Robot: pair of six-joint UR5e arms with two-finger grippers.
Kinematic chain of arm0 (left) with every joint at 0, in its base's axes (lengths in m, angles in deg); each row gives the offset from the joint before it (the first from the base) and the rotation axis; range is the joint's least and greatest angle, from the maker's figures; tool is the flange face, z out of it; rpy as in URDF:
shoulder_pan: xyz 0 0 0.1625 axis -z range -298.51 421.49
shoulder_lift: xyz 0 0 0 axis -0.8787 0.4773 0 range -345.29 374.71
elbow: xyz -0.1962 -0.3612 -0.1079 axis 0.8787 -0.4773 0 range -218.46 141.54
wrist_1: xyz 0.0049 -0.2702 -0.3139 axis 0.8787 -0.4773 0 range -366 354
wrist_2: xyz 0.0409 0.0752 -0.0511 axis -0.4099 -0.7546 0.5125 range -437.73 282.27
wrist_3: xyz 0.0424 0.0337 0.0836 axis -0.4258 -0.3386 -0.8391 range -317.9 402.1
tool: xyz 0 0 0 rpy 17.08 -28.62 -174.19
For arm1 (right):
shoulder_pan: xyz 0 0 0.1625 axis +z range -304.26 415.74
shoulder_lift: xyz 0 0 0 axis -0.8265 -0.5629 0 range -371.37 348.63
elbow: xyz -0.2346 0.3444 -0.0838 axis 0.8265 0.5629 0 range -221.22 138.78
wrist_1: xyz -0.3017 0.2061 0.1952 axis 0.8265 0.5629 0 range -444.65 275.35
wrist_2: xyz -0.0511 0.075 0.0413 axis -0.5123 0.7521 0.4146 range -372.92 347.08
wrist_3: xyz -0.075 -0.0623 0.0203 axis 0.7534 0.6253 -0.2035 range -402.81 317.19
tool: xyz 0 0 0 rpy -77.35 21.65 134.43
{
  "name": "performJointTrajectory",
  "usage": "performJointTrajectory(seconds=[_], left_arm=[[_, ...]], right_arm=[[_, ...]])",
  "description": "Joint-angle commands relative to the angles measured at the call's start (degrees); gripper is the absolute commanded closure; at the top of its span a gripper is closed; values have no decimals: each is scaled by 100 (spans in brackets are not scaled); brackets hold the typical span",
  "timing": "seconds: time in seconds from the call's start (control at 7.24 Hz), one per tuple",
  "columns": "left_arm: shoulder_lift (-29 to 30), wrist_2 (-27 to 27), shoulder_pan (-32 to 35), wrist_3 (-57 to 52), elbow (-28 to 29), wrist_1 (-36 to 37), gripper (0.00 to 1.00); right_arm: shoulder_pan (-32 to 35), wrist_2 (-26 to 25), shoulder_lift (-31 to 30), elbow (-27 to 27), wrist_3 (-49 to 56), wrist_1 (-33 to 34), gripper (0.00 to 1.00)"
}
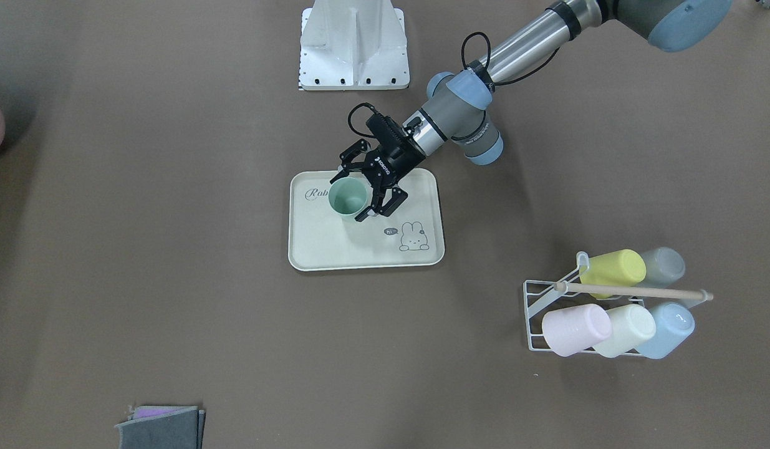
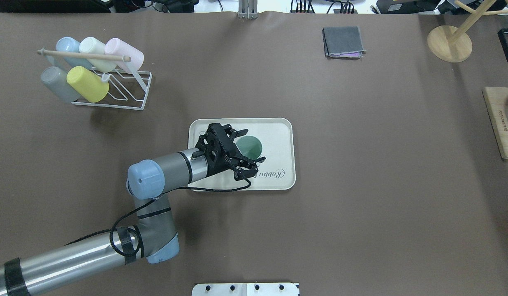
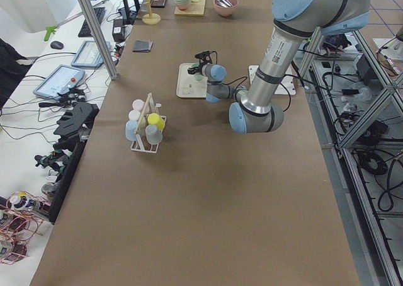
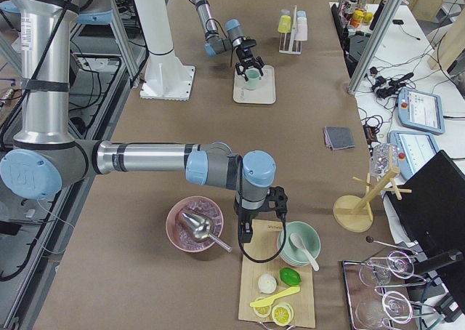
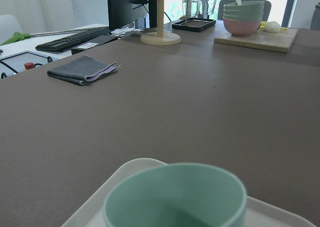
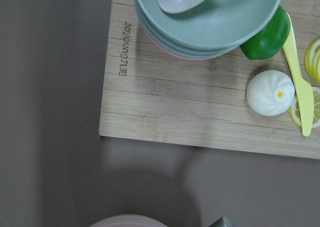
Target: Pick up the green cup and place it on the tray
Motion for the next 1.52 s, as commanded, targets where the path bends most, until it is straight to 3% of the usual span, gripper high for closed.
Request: performJointTrajectory(seconds=[0.0, 0.28, 0.55, 0.69, 0.97, 1.1, 1.38], left_arm=[[0, 4, 17, -142, -64, -8, 1], [0, 22, 35, -133, -213, 9, 1], [70, 22, 70, 24, -817, 621, 1], [149, 22, 88, 190, -1255, 1417, 1], [482, 22, 158, 218, -2571, 4292, 1], [527, 30, 393, 488, -2909, 5038, 1], [275, 318, 1287, 535, -3139, 5569, 1]], right_arm=[[0, -7, 7, 0, 1, 0, 0], [0, -50, 16, 0, 1, 0, 0], [0, -50, 16, 0, 1, -9, 0], [0, -50, 16, 0, 1, 0, 0], [0, -50, 16, 0, 1, -9, 0], [0, -50, 16, 0, 1, 0, 0], [0, -50, 16, 0, 1, -9, 0]])
